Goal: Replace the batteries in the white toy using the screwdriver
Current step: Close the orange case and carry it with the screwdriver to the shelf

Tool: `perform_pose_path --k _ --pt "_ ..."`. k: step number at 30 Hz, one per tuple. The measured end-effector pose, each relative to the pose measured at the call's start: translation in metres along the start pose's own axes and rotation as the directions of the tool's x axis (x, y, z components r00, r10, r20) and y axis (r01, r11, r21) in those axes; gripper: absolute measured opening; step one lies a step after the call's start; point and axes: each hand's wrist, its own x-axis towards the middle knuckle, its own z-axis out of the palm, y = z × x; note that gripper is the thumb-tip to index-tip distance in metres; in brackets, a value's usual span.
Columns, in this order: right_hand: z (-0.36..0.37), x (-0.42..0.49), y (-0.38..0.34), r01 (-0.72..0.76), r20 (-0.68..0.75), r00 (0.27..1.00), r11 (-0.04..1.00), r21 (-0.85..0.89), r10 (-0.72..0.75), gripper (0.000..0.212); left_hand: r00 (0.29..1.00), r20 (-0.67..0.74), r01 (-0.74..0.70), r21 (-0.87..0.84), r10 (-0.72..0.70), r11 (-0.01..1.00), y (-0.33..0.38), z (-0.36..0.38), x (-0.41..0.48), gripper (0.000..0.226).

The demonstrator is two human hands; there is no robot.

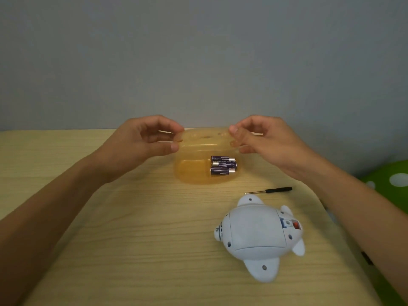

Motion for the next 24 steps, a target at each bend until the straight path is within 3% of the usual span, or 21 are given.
perform_pose_path --k 6,11,24 --pt "-0.016 -0.011 0.002 0.073 0.184 0.982 0.977 -0.203 -0.035 0.070 0.998 0.051 0.016 0.113 -0.022 0.993 0.003 0.011 -0.003 0.054" --pt "-0.014 -0.015 0.006 0.150 0.267 0.963 0.898 -0.413 -0.037 0.090 0.994 0.110 -0.025 0.413 -0.022 0.910 -0.005 0.028 0.001 0.087" --pt "-0.021 -0.024 0.013 0.200 0.290 0.956 0.839 -0.507 -0.053 0.101 0.990 0.135 -0.095 0.502 0.031 0.860 -0.003 0.035 0.004 0.079"
